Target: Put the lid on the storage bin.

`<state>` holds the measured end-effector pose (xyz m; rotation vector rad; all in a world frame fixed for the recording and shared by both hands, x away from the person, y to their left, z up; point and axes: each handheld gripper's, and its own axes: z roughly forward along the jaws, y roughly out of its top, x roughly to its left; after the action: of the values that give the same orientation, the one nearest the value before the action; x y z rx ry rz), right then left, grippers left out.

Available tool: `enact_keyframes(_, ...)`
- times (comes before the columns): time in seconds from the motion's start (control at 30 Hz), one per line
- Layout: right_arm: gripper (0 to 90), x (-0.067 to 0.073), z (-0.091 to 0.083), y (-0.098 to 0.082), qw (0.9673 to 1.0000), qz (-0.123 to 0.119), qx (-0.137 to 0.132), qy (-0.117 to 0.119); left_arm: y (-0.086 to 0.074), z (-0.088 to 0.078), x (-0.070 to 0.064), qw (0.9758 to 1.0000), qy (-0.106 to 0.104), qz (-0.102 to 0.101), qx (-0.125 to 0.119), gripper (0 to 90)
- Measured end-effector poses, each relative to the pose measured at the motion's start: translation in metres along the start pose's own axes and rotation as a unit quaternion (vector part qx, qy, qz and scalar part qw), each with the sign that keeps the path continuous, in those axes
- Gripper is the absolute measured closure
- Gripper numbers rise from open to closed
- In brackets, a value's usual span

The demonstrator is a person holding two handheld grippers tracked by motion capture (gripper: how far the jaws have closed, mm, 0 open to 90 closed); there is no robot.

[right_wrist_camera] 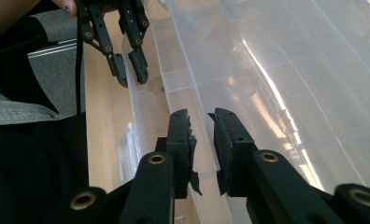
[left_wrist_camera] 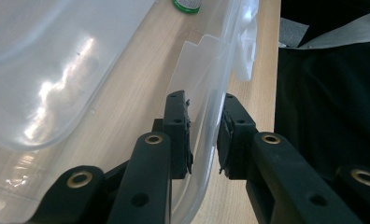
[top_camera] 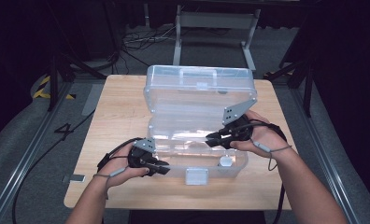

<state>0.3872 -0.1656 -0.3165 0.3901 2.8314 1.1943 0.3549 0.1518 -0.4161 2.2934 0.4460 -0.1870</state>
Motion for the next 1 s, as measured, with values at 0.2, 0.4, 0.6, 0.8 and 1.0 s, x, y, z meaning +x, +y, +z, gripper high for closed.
enact_keyframes(0.2,75.0,0.0008,0.0000,-0.0002,1.0000,-0.001,0.000,0.000,-0.0001,0.0000,0.0000,1.0000,0.000,0.002,0.000,76.0)
enact_keyframes(0.4,73.1,0.0008,0.0000,-0.0003,1.0000,-0.002,-0.002,0.000,-0.0003,-0.0001,-0.0001,1.0000,0.000,0.003,-0.002,75.7)
enact_keyframes(0.6,70.6,0.0004,-0.0002,-0.0007,1.0000,0.001,-0.007,0.003,-0.0006,-0.0001,-0.0004,1.0000,0.000,0.003,-0.003,74.6)
enact_keyframes(0.8,70.8,0.0010,0.0000,-0.0014,1.0000,0.004,-0.006,0.006,-0.0006,0.0000,-0.0016,1.0000,-0.002,0.004,-0.003,71.9)
enact_keyframes(1.0,70.7,0.0017,0.0002,-0.0018,1.0000,0.000,-0.006,0.005,-0.0008,0.0002,-0.0018,1.0000,-0.003,0.003,-0.005,71.5)
